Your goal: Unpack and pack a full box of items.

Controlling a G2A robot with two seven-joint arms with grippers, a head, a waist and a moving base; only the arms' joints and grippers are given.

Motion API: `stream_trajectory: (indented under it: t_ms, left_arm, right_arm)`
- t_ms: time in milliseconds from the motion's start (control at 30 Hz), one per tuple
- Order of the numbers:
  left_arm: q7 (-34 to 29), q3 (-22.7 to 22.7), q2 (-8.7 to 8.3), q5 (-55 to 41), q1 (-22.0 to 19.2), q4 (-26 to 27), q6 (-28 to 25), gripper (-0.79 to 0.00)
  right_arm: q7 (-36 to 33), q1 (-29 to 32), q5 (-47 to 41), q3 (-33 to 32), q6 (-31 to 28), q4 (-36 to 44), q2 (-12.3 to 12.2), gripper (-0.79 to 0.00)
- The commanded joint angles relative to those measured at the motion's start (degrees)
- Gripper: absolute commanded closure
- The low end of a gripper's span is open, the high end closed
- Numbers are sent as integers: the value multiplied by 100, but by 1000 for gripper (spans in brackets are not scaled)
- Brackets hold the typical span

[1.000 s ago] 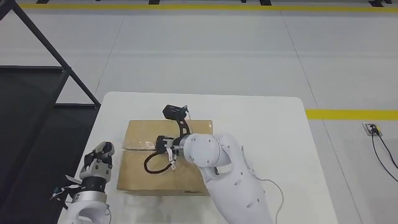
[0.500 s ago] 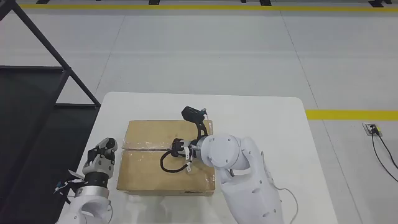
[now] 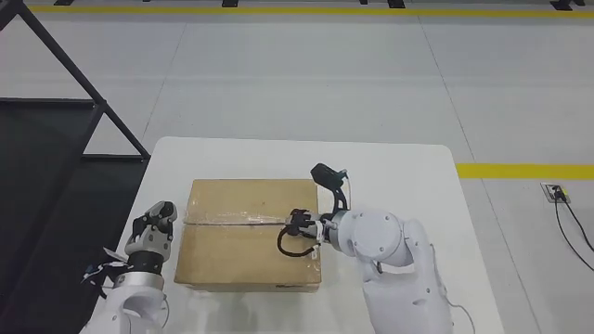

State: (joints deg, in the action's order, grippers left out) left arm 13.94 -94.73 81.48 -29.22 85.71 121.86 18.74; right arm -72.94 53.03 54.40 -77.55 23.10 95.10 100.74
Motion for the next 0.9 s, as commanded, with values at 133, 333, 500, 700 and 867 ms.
stream_trajectory:
  t_ms: [133,333,500,700,867]
  left_arm:
    - [9,8,-3,22,-37,4,42,0]
    - [10,25,-6,43,-74,2,79,0]
    - [13,34,-8,66,-91,-5,91,0]
    - [6,43,-11,83,-108,-7,126,0]
    - [11,48,-13,109,-113,15,133,0]
  right_arm:
    - [40,202,-81,-204,-53,271,-89,0]
    - [101,455,-160,-393,-57,610,-178,0]
    - [191,609,-276,-560,-8,731,-244,0]
    - [304,652,-439,-689,21,640,-316,0]
    - [379,681,-620,-769,-9,605,-374,0]
